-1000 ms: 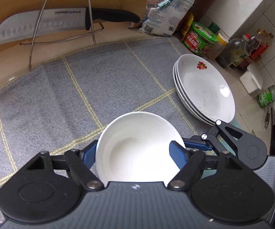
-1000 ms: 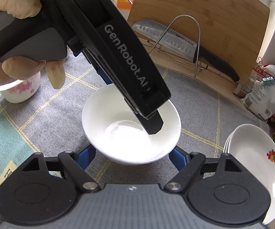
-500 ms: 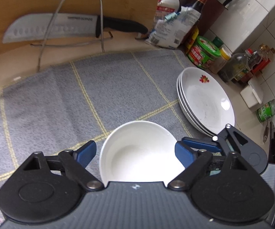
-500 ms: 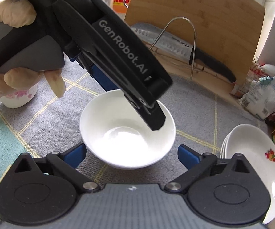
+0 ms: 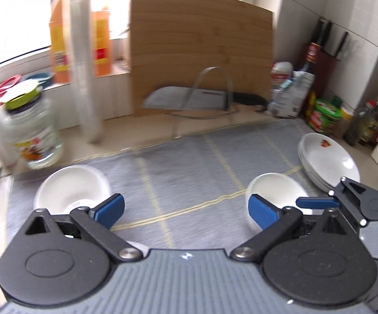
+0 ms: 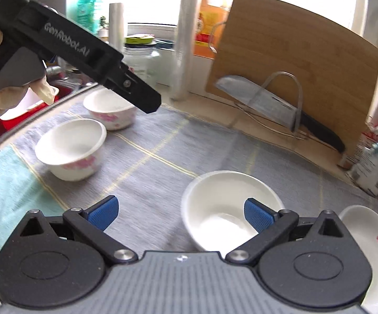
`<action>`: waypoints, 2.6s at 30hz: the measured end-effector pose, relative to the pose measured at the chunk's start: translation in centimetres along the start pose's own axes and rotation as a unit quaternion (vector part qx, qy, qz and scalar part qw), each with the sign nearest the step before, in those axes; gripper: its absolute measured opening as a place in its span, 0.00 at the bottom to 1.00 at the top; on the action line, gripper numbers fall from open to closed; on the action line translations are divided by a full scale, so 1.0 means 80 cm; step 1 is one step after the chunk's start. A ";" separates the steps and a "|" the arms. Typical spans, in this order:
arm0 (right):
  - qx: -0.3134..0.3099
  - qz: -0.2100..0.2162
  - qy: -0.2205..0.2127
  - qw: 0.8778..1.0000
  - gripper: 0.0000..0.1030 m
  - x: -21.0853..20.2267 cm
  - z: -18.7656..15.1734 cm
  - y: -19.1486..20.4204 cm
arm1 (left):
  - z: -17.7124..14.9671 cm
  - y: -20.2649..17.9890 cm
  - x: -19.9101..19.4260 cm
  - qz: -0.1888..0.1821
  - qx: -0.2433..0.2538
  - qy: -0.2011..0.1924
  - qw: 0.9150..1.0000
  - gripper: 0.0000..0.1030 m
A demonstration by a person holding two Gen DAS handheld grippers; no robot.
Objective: Organize plates and bowls
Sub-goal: 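Carry the held white bowl with the left tool toward the pink-flowered bowl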
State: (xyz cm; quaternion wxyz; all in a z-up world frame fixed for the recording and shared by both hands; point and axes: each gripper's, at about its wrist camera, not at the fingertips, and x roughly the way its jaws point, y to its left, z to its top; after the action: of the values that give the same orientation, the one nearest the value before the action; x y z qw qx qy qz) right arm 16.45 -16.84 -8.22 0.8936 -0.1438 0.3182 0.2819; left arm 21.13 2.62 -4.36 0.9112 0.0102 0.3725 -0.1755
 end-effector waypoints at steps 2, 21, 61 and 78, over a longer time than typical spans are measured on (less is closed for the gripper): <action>-0.011 0.010 -0.001 1.000 1.00 0.010 0.004 0.023 | -0.012 0.029 -0.003 -0.002 -0.032 0.012 0.999 0.97; -0.075 0.065 0.035 0.994 0.97 0.095 0.031 0.131 | -0.088 0.152 0.026 -0.064 -0.200 0.084 0.974 0.86; -0.110 0.058 0.024 0.992 0.91 0.117 0.044 0.158 | -0.096 0.171 0.060 -0.108 -0.250 0.111 0.956 0.68; -0.102 0.057 0.014 0.993 0.91 0.096 0.044 0.152 | -0.083 0.151 0.048 -0.099 -0.221 0.114 0.964 0.68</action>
State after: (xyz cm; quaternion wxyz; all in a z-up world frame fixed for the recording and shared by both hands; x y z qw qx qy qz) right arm 15.85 -2.44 -11.47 0.8521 -0.2203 0.3079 0.3613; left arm 23.18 13.77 -13.13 0.8202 -0.2081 0.5028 -0.1762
